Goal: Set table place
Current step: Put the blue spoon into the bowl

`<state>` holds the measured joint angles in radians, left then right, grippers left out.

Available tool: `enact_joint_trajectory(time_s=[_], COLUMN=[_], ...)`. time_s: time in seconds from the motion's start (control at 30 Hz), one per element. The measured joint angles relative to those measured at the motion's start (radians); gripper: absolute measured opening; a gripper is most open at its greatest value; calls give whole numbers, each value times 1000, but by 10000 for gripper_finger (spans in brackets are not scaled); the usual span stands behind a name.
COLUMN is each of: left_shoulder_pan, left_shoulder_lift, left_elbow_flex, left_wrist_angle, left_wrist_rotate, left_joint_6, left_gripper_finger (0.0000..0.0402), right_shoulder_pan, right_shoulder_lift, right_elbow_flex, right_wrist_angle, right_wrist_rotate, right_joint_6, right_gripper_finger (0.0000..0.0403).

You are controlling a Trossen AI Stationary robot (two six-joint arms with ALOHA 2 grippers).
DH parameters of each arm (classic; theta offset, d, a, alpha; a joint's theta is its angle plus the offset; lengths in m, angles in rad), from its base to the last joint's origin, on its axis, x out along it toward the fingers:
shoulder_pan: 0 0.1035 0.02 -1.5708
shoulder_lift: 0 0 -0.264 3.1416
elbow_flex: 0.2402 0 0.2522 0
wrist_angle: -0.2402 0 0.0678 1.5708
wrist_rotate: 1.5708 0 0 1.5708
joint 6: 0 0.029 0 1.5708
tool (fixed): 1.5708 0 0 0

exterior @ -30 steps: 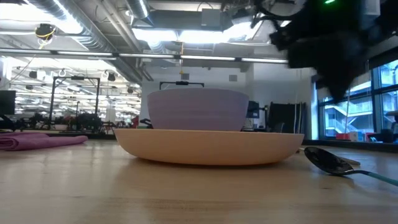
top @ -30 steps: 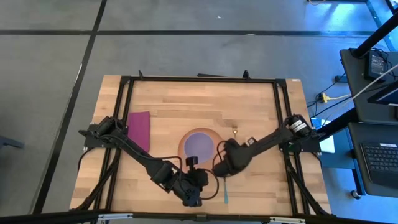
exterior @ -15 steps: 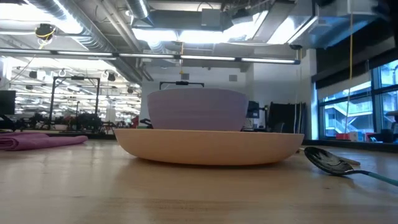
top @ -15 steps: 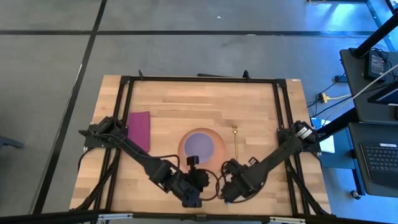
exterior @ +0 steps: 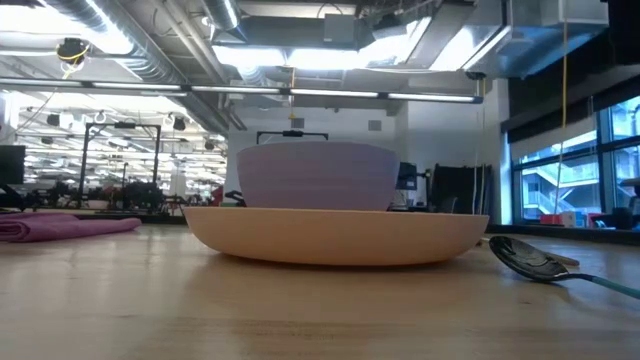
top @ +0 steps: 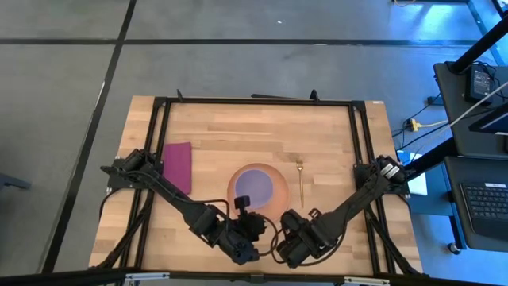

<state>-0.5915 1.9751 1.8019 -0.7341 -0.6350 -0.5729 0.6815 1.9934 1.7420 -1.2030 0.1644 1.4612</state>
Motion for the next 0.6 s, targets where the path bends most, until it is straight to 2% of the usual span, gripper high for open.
enact_joint_trajectory(time_s=[0.1,0.33,0.6], left_shoulder_pan=[0,7,4], left_shoulder_lift=[-4,-73,-243], left_elbow_flex=[0,0,1], left_wrist_angle=[-4,-21,-44], left_wrist_rotate=[1,24,22], left_joint_6=[-1,-32,-25], left_gripper_finger=[55,55,55], right_shoulder_pan=[0,0,24], right_shoulder_lift=[0,0,0], right_elbow_flex=[0,-11,-163], right_wrist_angle=[2,11,146], right_wrist_rotate=[0,17,106], right_joint_6=[11,172,354], right_gripper_finger=[104,104,104])
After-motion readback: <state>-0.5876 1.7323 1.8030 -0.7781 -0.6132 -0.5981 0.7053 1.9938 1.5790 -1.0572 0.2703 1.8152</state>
